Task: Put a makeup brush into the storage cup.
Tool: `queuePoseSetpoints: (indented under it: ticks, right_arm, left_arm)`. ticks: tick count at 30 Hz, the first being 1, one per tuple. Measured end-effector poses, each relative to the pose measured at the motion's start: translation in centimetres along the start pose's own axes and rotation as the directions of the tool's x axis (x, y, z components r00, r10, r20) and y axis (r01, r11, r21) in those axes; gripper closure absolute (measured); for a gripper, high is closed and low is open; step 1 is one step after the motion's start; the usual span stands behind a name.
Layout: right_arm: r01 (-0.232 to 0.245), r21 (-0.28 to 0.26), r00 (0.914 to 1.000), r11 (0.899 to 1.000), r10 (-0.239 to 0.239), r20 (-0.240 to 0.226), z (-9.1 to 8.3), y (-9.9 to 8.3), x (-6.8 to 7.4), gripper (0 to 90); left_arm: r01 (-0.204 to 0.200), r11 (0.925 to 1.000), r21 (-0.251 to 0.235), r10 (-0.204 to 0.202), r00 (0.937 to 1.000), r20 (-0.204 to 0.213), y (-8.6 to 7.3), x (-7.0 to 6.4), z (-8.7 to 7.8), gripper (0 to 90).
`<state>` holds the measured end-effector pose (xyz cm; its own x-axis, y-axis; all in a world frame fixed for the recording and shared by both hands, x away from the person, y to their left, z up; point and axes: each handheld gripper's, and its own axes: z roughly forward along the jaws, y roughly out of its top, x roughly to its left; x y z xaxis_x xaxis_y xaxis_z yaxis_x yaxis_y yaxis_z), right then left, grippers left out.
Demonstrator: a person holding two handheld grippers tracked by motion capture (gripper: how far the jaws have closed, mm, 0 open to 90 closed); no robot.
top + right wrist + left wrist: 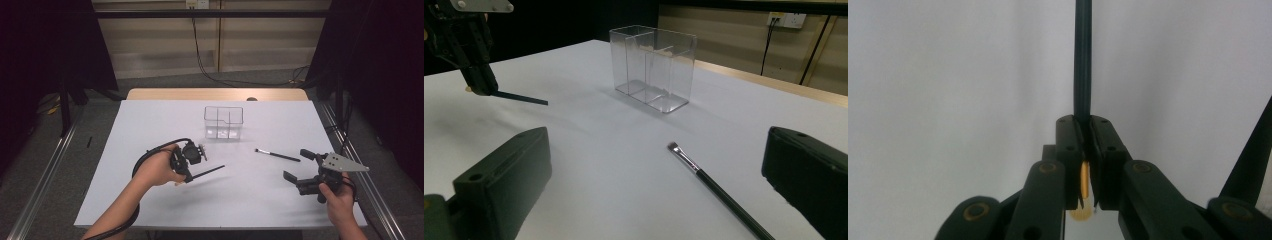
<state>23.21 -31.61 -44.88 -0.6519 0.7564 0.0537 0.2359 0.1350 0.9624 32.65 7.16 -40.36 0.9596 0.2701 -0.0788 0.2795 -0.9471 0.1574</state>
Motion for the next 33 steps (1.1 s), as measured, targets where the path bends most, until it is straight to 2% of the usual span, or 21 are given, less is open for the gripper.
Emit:
queuePoseSetpoints:
  ticks: [6, 20, 27, 33]
  right_arm:
    - [0.004, 0.005, 0.9997, 1.000, -0.004, -0.026, 0.2, 0.0, 0.1, 0.0]
    - [0.005, 0.011, 0.9990, 1.000, -0.004, -0.045, 0.3, 0.0, 0.1, 0.0]
    - [-0.002, 0.000, 0.9970, 1.000, 0.002, -0.078, 0.6, 0.2, 0.2, 0.0]
    - [0.011, 0.014, 0.9944, 1.000, -0.010, -0.105, 1.1, 0.5, 0.5, 0.0]
  left_arm:
    - [-0.032, 0.9995, -0.004, 0.032, 0.9995, 0.008, 1.2, -0.4, -0.1, 84.2]
    - [-0.075, 0.9972, -0.004, 0.075, 0.9966, 0.033, 3.2, -1.2, 0.2, 84.2]
    - [-0.084, 0.9964, -0.010, 0.084, 0.9957, 0.038, 3.4, -1.3, 0.2, 84.2]
    - [-0.083, 0.9965, -0.010, 0.084, 0.9957, 0.039, 3.3, -1.3, 0.2, 84.2]
